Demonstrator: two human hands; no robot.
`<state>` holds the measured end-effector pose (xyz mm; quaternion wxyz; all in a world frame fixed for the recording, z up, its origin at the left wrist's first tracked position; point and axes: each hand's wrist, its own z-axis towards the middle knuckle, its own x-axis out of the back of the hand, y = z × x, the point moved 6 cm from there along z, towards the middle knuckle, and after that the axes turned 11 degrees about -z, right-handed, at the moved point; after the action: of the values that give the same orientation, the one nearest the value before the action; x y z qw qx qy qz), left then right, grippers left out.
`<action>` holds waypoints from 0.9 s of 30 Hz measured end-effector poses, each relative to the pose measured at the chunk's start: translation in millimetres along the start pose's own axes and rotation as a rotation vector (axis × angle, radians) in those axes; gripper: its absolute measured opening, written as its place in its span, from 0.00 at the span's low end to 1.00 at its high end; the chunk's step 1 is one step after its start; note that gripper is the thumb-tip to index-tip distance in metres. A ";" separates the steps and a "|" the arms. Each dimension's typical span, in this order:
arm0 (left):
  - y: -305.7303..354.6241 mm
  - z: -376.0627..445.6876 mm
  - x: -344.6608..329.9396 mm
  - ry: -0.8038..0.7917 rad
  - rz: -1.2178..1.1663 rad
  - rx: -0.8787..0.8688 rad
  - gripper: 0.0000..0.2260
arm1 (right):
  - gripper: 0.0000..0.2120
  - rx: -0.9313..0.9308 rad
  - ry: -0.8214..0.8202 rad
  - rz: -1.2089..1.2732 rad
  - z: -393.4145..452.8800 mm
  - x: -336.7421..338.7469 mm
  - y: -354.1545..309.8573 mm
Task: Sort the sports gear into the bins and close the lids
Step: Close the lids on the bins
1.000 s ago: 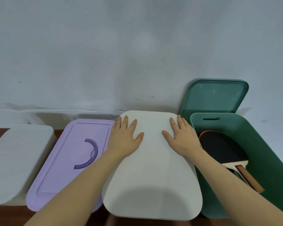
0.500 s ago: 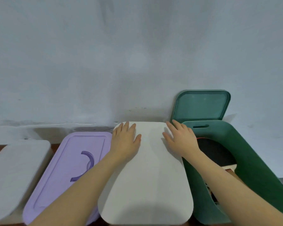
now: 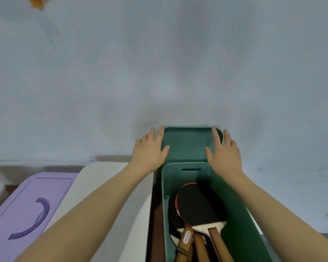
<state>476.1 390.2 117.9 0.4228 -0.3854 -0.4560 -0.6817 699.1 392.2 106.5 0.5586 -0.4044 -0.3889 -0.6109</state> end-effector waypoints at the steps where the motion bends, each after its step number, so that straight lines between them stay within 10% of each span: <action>1: 4.5 4.0 -4.7 0.006 -0.001 0.022 0.29 | 0.33 -0.010 -0.021 -0.005 4.6 -5.1 7.9; 12: 22.0 6.2 -31.5 0.075 -0.473 0.206 0.29 | 0.36 0.070 -0.031 0.564 11.4 -40.5 21.6; 27: 69.8 -62.5 67.2 0.419 -0.593 -0.012 0.24 | 0.33 0.073 0.254 0.604 -43.2 77.6 35.6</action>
<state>508.9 300.0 181.9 0.2885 -0.0908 -0.4473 -0.8417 728.3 321.0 163.4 0.7726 -0.4016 -0.2004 -0.4490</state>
